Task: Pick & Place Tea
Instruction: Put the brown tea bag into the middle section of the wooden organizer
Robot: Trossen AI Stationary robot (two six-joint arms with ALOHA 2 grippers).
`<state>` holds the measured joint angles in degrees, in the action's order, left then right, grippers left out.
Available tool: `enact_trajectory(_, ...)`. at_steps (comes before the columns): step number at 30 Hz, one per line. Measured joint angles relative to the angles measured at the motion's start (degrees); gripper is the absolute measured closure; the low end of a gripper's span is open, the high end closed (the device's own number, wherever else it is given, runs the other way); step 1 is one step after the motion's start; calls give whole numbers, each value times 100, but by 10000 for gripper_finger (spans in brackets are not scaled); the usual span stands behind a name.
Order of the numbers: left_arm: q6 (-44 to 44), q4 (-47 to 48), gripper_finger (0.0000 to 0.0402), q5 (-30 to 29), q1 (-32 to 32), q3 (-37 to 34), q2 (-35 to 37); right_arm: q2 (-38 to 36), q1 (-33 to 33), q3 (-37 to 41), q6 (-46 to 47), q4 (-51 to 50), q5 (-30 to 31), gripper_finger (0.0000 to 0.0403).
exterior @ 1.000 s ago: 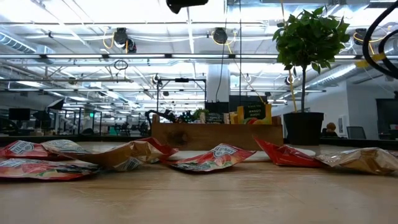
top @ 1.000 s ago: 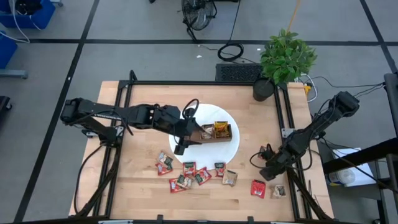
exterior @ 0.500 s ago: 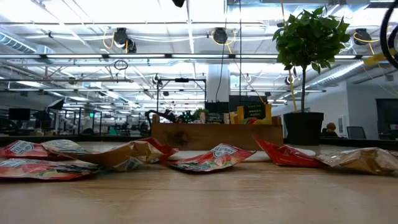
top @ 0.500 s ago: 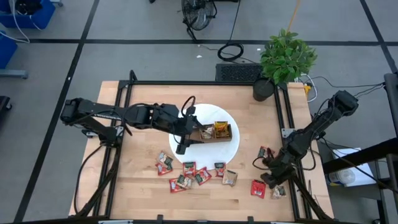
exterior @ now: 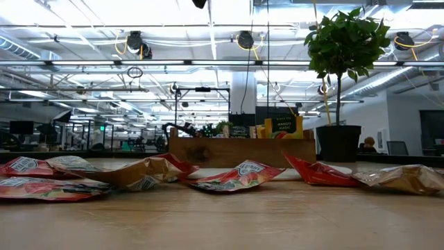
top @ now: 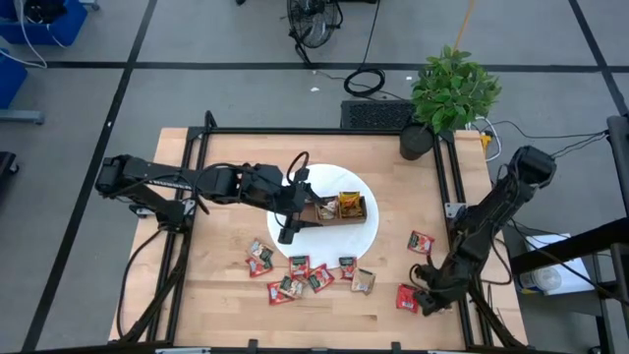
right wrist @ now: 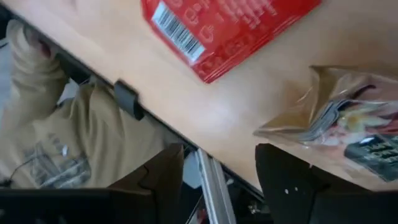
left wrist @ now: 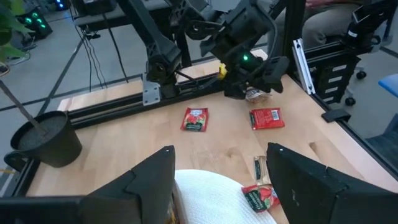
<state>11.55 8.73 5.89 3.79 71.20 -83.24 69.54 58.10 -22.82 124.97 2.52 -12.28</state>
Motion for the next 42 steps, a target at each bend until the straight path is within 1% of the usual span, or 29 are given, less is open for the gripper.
enact_trajectory(5,-2,1,149,1,0,0,0,491,-5,5,149,-293,31,252)
enact_trajectory(7,-1,0,148,0,0,0,0,709,-8,37,240,-362,-49,260)
enact_trajectory(9,-2,7,149,0,0,2,0,910,-17,49,211,-309,-131,267)
enact_trajectory(10,0,-2,148,0,0,2,-2,966,-42,49,106,-350,-70,270)
enact_trajectory(13,0,-44,148,0,0,2,-2,1018,-211,49,-397,-328,130,279)
enact_trajectory(16,0,-37,149,0,0,2,-2,945,-451,56,-837,-202,156,291)
enact_trajectory(18,0,-50,148,0,0,2,-2,867,-584,58,-1026,104,10,309)
enact_trajectory(20,0,-65,149,0,0,2,-2,774,-660,76,-1264,338,28,338)
enact_trajectory(21,0,-83,148,0,0,2,-2,738,-723,49,-1438,414,146,356)
enact_trajectory(23,0,-145,149,0,0,2,-2,679,-883,-61,-2088,469,693,389)
enact_trajectory(25,0,-192,148,0,0,4,-2,625,-1067,-307,-2815,458,1179,395)
enact_trajectory(27,0,-204,149,0,0,4,-2,624,-1254,-737,-3673,367,1238,399)
enact_trajectory(29,0,-248,148,0,0,4,-2,657,-1400,-1324,-4411,-361,1232,402)
enact_trajectory(32,0,-290,148,0,0,4,-2,831,-1540,-2446,-4976,-2268,1112,402)
enact_trajectory(35,0,-289,149,0,0,4,-2,1209,-1530,-3497,-4828,-4468,653,403)
enact_trajectory(37,0,-289,149,0,0,4,-2,1579,-1458,-3886,-4577,-5639,158,403)
enact_trajectory(39,0,-289,149,0,0,4,-2,1954,-1379,-3968,-4327,-6223,-551,403)
enact_trajectory(40,0,-289,148,0,0,4,-2,2151,-1349,-3932,-4230,-6268,-914,403)
enact_trajectory(42,0,-290,149,0,-1,4,-2,2501,-1297,-3789,-4050,-6032,-1591,403)
